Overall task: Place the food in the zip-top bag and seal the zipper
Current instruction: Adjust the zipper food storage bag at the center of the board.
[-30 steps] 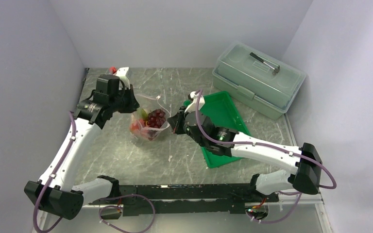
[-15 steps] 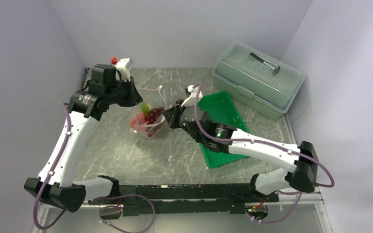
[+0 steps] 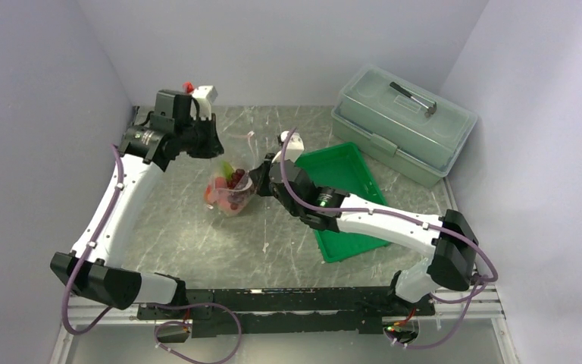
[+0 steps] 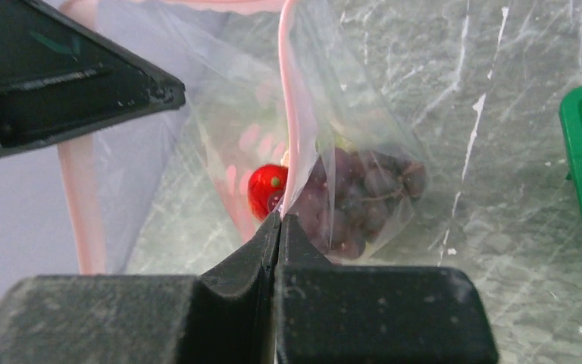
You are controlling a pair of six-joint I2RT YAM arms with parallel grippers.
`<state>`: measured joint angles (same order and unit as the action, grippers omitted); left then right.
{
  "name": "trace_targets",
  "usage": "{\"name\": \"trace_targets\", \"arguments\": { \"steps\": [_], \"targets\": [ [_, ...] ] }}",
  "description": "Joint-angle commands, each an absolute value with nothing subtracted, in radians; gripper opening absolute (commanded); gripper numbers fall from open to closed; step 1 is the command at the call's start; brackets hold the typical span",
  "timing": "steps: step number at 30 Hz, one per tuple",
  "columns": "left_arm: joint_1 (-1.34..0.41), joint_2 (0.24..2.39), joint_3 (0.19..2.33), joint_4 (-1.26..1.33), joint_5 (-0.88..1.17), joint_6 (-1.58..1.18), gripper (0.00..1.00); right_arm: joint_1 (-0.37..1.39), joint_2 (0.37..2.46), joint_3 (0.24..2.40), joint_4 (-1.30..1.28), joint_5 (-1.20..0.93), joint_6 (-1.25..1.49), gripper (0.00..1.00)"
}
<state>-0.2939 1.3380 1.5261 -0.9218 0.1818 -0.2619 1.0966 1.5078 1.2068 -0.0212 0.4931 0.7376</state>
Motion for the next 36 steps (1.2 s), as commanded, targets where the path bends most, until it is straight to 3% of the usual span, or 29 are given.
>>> {"name": "trace_targets", "arguments": {
  "steps": [1,17,19,24,28,36],
  "targets": [
    [-0.291,1.357,1.695,-0.911,0.226,-0.198,0.0,1.096,1.44,1.247,0.05,0.502,0.74,0.0],
    [-0.299,1.271,1.306,-0.791,0.4,-0.177,0.0,1.1,1.445,1.055,0.069,0.438,0.833,0.0],
    [-0.299,1.264,1.297,-0.792,0.423,-0.17,0.0,1.1,1.435,1.049,0.064,0.422,0.809,0.09],
    [-0.306,1.246,1.291,-0.795,0.465,-0.15,0.0,1.101,1.364,1.03,0.031,0.413,0.714,0.46],
    [-0.325,1.234,1.286,-0.808,0.481,-0.123,0.0,1.099,1.279,1.018,-0.034,0.421,0.606,0.55],
    [-0.42,1.195,1.273,-0.82,0.45,-0.071,0.0,1.098,1.09,0.995,-0.141,0.393,0.331,0.62]
  ]
}}
